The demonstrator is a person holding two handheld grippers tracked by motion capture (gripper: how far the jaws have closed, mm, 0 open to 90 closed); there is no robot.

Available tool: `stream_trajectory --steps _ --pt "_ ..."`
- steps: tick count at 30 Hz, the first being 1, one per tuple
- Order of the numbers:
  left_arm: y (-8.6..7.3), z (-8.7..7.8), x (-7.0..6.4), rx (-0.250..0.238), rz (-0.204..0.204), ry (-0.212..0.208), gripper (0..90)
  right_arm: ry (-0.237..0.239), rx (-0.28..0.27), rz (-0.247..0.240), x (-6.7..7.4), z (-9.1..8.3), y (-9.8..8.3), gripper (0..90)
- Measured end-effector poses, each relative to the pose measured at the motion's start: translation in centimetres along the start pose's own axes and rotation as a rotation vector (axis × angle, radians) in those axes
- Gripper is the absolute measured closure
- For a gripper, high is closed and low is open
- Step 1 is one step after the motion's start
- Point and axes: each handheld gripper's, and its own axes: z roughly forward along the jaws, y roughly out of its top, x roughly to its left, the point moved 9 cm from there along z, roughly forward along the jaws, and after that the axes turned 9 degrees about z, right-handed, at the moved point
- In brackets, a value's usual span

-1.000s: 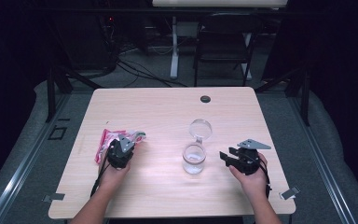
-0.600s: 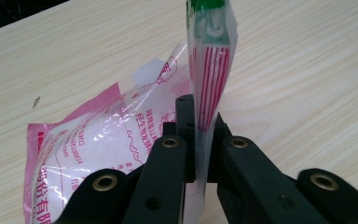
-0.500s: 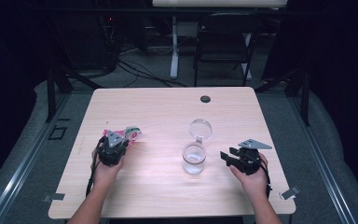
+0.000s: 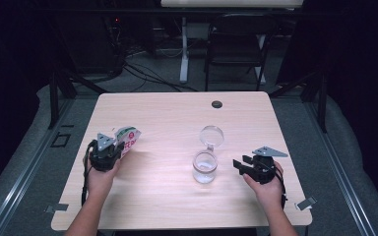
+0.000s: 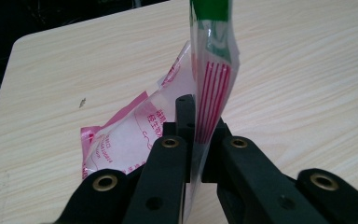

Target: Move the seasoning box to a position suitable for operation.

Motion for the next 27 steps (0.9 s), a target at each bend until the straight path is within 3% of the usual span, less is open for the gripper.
stream_trajectory --steps 3,9,13,18,27 --pt "0.1 -0.3 0.4 0.013 0.024 0.006 90.0 0.001 0.001 -0.001 0.0 0.0 0.0 52.2" --pt "0.6 -0.7 1.6 0.031 0.031 0.017 90.0 0.004 0.000 0.002 0.0 0.0 0.0 52.2" --pt "1.3 -1.2 2.9 0.038 0.043 0.052 90.0 0.009 -0.001 0.005 0.1 0.0 0.0 52.2" --pt "2.8 -1.9 4.6 0.036 0.040 0.065 90.0 0.005 0.001 0.003 0.0 0.0 0.0 52.3" --pt "4.5 -2.4 5.8 0.032 0.024 0.067 90.0 0.006 -0.005 0.007 -0.1 -0.1 0.1 52.5"
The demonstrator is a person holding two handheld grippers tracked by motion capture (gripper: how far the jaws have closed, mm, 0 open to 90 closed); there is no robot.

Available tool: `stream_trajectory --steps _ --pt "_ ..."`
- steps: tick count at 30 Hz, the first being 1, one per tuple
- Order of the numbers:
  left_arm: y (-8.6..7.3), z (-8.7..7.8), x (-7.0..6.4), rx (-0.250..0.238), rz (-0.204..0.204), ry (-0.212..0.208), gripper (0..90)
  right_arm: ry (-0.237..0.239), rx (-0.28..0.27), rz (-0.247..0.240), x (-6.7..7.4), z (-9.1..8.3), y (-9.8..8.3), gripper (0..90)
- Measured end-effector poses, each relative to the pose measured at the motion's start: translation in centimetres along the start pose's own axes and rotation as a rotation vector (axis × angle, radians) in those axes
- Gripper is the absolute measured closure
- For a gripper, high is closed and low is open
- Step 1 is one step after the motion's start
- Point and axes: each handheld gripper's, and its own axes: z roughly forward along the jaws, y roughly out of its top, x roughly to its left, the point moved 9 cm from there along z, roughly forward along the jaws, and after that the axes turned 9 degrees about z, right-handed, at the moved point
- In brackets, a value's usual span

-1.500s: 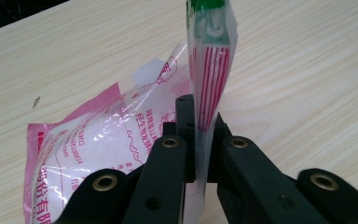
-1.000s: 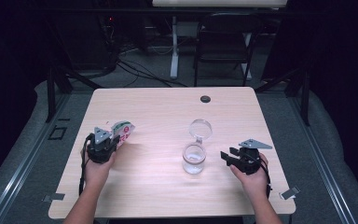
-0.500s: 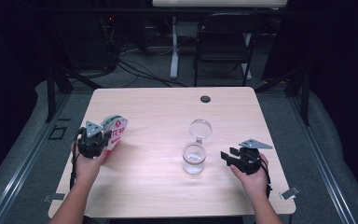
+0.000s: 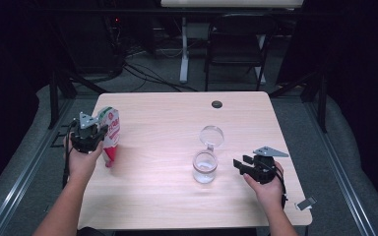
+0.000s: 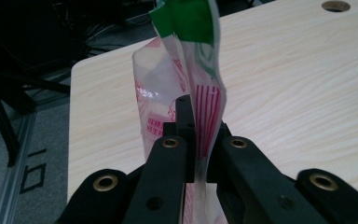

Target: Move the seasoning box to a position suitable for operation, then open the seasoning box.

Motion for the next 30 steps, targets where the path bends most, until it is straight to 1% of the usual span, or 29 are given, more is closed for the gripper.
stream_trajectory --steps 2,3,5,6,10,11,13,14,16,17,19,23,26,27,28,29,30 --pt "0.6 -0.5 0.0 -0.019 -0.010 -0.012 90.0 0.000 -0.001 0.000 0.0 0.0 0.0 52.5" --pt "0.9 -0.7 -0.1 -0.025 -0.011 -0.017 90.0 0.005 -0.004 0.003 0.0 0.0 0.0 52.5" --pt "1.2 -1.0 -0.3 -0.036 -0.006 -0.030 90.0 -0.001 0.000 0.002 0.0 0.0 0.0 52.5" --pt "1.5 -1.2 -0.6 -0.045 -0.003 -0.035 90.0 0.000 0.000 0.003 -0.1 0.0 0.0 52.5" --pt "2.4 -2.0 -1.9 -0.072 0.009 -0.081 90.0 0.003 -0.004 0.007 0.0 0.0 0.1 52.6" --pt "2.6 -2.1 -2.2 -0.077 0.011 -0.087 90.0 0.002 -0.001 0.005 0.0 0.0 0.0 52.6" --pt "3.1 -2.4 -3.0 -0.087 0.018 -0.114 90.0 0.004 0.002 0.003 0.0 0.0 0.0 52.7" --pt "3.4 -2.5 -3.7 -0.099 0.029 -0.130 90.0 0.006 -0.003 0.007 0.1 0.1 0.0 52.7" --pt "3.8 -2.6 -4.5 -0.105 0.041 -0.150 90.0 0.003 -0.003 0.008 0.0 0.0 0.0 52.6" --pt "3.9 -2.6 -4.9 -0.110 0.043 -0.156 90.0 0.010 -0.008 0.011 0.0 0.0 0.1 52.6" --pt "4.2 -2.7 -5.9 -0.118 0.065 -0.178 90.0 0.010 -0.011 0.012 0.0 0.0 0.1 52.6" --pt "4.4 -2.6 -8.3 -0.124 0.098 -0.227 90.0 0.009 -0.010 0.010 0.0 0.0 0.2 52.7" --pt "4.4 -2.4 -9.7 -0.125 0.126 -0.256 90.0 0.005 -0.008 0.005 0.0 -0.1 0.2 52.9" --pt "4.4 -2.4 -9.7 -0.125 0.126 -0.256 90.0 0.005 -0.008 0.005 0.0 -0.1 0.2 52.9" --pt "4.4 -2.5 -10.9 -0.134 0.144 -0.277 90.0 0.005 -0.008 0.004 0.0 -0.1 0.2 53.0" --pt "4.4 -2.5 -10.9 -0.134 0.144 -0.277 90.0 0.005 -0.008 0.004 0.0 -0.1 0.2 53.0" --pt "4.4 -2.5 -11.4 -0.136 0.153 -0.287 90.0 0.005 -0.012 0.000 0.0 -0.1 0.2 53.0"
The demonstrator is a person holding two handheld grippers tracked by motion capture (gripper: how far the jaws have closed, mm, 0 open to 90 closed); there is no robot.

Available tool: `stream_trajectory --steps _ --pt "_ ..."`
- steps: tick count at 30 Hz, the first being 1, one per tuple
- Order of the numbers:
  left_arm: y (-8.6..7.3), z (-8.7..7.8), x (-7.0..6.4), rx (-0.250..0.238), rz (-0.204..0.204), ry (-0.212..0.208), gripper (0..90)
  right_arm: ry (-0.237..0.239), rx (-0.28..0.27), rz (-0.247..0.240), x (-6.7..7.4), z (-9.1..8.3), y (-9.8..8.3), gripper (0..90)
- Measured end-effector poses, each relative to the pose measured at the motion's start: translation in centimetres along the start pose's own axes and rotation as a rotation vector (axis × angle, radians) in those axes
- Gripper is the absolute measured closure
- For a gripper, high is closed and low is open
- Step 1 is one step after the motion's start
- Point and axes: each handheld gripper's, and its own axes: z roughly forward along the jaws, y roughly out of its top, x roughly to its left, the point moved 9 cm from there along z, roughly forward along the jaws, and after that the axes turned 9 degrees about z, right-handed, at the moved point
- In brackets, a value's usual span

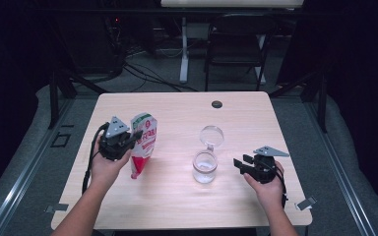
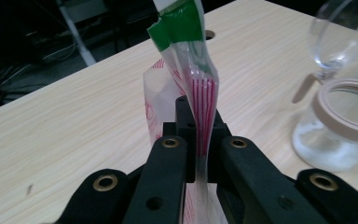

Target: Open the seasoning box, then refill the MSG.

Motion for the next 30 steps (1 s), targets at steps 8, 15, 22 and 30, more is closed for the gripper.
stream_trajectory --steps 8,15,22,30 --pt "-0.5 0.6 -3.4 -0.027 0.029 -0.085 90.0 0.006 0.003 -0.040 0.4 0.0 0.2 55.2" --pt "-1.8 0.3 -5.5 -0.030 0.035 -0.132 90.0 0.038 0.051 -0.024 0.9 0.0 -0.3 62.9" --pt "-3.8 0.1 -6.4 -0.027 0.004 -0.162 90.0 0.057 0.041 -0.021 1.1 -0.4 0.1 71.1" --pt "-5.3 0.1 -7.0 -0.060 -0.060 -0.187 89.9 0.073 0.034 -0.045 2.0 -1.1 0.5 76.7"
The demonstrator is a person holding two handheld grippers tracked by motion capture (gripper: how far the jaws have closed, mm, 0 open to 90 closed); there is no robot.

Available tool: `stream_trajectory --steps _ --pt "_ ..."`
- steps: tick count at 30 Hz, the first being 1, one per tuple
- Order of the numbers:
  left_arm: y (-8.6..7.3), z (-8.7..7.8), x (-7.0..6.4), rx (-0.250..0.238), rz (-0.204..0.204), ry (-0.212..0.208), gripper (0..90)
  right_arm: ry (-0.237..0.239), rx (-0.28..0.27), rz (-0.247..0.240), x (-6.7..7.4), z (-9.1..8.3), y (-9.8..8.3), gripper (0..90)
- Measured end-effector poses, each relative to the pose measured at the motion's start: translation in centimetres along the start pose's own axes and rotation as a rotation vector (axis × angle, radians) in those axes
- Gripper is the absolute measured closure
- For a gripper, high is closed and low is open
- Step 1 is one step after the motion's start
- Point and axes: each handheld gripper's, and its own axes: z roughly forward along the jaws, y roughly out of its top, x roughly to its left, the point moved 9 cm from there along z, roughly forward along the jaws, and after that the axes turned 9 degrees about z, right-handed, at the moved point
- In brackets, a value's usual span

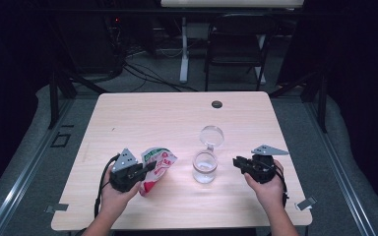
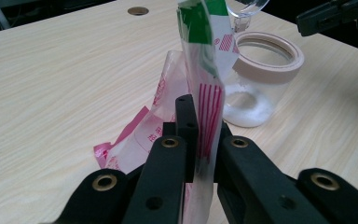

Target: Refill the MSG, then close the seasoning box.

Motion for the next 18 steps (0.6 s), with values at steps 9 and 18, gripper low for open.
stream_trajectory --steps 9,18 --pt "-0.2 0.2 -0.6 -0.028 -0.013 -0.006 89.2 0.046 -0.016 -0.047 1.7 -1.3 1.3 78.3" --pt "-0.1 0.7 -1.5 -0.024 0.004 -0.017 88.7 0.086 -0.041 -0.125 4.9 -2.4 2.6 73.8"
